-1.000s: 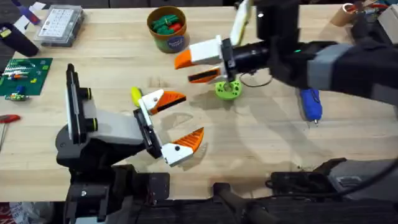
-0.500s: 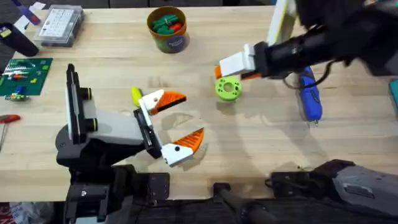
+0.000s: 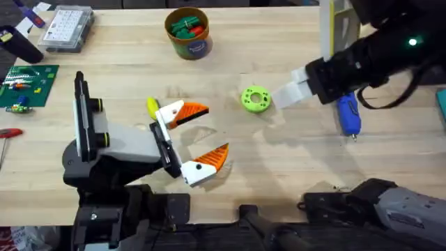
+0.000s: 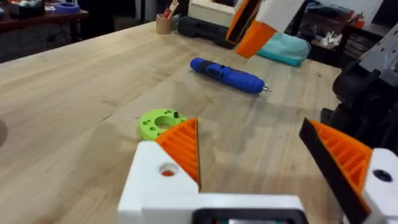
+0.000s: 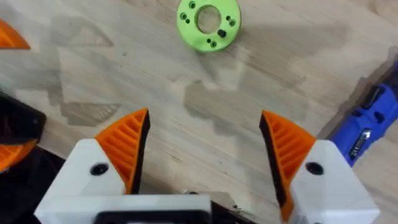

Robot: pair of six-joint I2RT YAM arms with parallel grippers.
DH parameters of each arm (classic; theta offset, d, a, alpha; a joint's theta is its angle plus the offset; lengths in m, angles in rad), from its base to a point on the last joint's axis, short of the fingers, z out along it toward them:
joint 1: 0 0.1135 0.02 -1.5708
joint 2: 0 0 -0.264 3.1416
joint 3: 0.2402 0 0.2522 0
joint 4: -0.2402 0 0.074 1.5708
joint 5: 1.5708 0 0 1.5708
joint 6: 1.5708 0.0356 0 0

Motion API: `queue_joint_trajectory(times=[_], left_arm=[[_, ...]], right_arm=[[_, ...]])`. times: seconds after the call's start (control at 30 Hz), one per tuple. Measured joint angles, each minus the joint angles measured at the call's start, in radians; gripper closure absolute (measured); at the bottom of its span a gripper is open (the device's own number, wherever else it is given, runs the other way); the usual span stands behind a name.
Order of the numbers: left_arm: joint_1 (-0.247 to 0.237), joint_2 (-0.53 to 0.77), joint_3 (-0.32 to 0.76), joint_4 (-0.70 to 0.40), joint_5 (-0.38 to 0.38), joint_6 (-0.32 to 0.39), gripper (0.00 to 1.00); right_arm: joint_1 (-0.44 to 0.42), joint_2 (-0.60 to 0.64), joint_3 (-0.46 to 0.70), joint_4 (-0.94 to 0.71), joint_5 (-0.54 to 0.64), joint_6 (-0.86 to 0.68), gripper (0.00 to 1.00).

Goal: Pick up the gripper from the table and insert it into the empty holder that is missing its gripper. Then pick up a screw, insert it into the mounting hole, and use the screwdriver to tighten it. Finally, clean up the table by picking up the vegetable and placing it into the bucket.

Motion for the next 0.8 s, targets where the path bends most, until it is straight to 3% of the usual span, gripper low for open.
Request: queue_joint_trajectory(times=[0.17,0.37,0.6,0.8], left_arm=[[0.000,0.000,0.000,0.000,0.000,0.000,0.012],[0.000,0.000,0.000,0.000,0.000,0.000,0.012],[0.000,0.000,0.000,0.000,0.000,0.000,0.012],[0.000,0.000,0.000,0.000,0.000,0.000,0.012]], right_arm=[[0.008,-0.060,-0.020,0.028,0.028,0.021,0.015],[0.008,-0.159,-0.167,0.105,0.039,0.028,0.015],[0.009,-0.163,-0.291,0.171,0.036,0.027,0.014],[0.009,-0.163,-0.324,0.253,0.033,0.027,0.014]])
